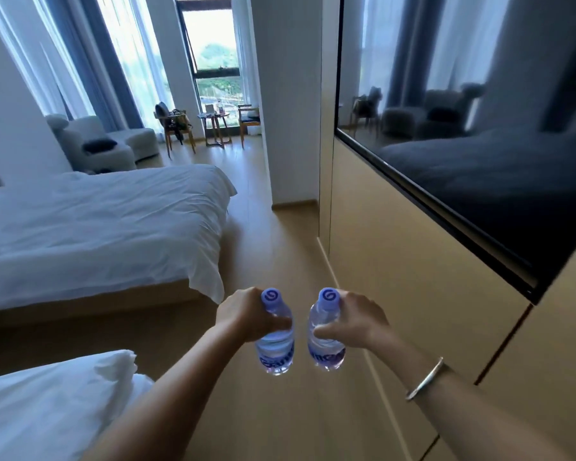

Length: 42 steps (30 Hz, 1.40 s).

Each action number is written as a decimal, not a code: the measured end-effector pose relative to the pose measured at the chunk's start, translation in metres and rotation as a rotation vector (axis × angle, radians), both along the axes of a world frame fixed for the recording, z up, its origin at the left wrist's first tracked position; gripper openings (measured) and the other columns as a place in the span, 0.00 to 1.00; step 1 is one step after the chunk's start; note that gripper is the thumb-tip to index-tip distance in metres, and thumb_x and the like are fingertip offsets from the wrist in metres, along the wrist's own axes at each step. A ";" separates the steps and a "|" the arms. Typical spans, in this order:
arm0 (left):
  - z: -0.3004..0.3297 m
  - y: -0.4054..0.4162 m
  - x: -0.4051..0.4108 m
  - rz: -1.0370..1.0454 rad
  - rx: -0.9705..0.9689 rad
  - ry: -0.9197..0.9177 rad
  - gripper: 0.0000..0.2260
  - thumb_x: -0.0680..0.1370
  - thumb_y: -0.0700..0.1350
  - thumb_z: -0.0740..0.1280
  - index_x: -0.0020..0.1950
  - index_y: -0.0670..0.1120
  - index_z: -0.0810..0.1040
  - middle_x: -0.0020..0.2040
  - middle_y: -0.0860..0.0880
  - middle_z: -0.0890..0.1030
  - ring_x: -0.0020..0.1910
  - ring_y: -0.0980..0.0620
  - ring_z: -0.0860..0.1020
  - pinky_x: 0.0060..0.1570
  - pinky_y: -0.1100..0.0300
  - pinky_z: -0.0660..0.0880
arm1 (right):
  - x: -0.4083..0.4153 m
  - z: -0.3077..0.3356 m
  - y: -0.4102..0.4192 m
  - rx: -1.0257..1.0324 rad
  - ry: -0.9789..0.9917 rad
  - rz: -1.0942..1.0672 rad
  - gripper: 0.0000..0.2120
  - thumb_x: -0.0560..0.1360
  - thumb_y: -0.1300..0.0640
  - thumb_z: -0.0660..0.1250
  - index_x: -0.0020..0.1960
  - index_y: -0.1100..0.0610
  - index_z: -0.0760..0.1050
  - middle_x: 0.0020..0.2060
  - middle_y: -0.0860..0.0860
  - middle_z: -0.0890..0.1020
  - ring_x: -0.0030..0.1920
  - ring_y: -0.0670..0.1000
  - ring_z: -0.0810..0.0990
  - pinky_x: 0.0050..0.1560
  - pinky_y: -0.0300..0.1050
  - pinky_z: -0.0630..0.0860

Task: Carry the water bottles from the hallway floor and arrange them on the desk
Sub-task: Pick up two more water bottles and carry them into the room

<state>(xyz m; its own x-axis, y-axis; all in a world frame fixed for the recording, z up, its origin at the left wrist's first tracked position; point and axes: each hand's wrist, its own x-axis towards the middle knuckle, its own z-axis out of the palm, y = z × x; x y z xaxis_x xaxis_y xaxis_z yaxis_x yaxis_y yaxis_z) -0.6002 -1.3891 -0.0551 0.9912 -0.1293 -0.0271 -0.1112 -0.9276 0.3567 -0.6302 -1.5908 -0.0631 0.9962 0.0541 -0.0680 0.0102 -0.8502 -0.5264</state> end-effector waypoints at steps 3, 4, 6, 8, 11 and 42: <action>-0.001 0.011 0.029 0.032 -0.014 0.015 0.17 0.62 0.63 0.68 0.36 0.50 0.77 0.32 0.54 0.79 0.33 0.54 0.78 0.31 0.62 0.71 | 0.037 -0.001 0.013 0.009 0.016 0.050 0.17 0.58 0.40 0.71 0.43 0.43 0.71 0.38 0.42 0.76 0.40 0.49 0.75 0.36 0.40 0.66; -0.002 0.013 0.039 0.040 -0.011 0.024 0.17 0.62 0.63 0.68 0.37 0.50 0.78 0.32 0.53 0.80 0.34 0.54 0.79 0.31 0.62 0.72 | 0.050 -0.002 0.017 0.011 0.028 0.063 0.17 0.58 0.40 0.71 0.43 0.42 0.71 0.38 0.42 0.76 0.40 0.49 0.75 0.36 0.40 0.66; -0.005 0.017 0.063 0.051 -0.004 0.034 0.18 0.62 0.63 0.68 0.37 0.50 0.78 0.34 0.53 0.80 0.34 0.53 0.79 0.32 0.62 0.72 | 0.078 -0.006 0.022 0.022 0.047 0.081 0.16 0.57 0.40 0.71 0.42 0.42 0.71 0.39 0.42 0.77 0.40 0.48 0.76 0.35 0.39 0.66; -0.008 0.019 0.088 0.071 -0.011 0.043 0.18 0.61 0.63 0.68 0.37 0.49 0.77 0.33 0.53 0.80 0.34 0.53 0.78 0.31 0.62 0.71 | 0.108 -0.008 0.025 0.035 0.052 0.095 0.16 0.57 0.40 0.71 0.41 0.42 0.71 0.39 0.42 0.78 0.40 0.48 0.76 0.35 0.39 0.66; -0.013 0.021 0.129 0.113 -0.023 0.048 0.17 0.61 0.62 0.68 0.35 0.49 0.76 0.32 0.52 0.79 0.33 0.53 0.77 0.29 0.62 0.69 | 0.159 -0.010 0.028 0.037 0.058 0.134 0.16 0.58 0.40 0.72 0.42 0.43 0.72 0.41 0.43 0.79 0.42 0.48 0.77 0.38 0.39 0.67; -0.019 0.099 0.633 0.148 -0.064 0.074 0.19 0.60 0.61 0.68 0.43 0.49 0.81 0.39 0.49 0.82 0.38 0.51 0.78 0.38 0.59 0.75 | 0.674 -0.011 0.102 -0.041 0.026 0.210 0.18 0.59 0.39 0.71 0.45 0.45 0.75 0.39 0.44 0.78 0.40 0.48 0.77 0.35 0.39 0.67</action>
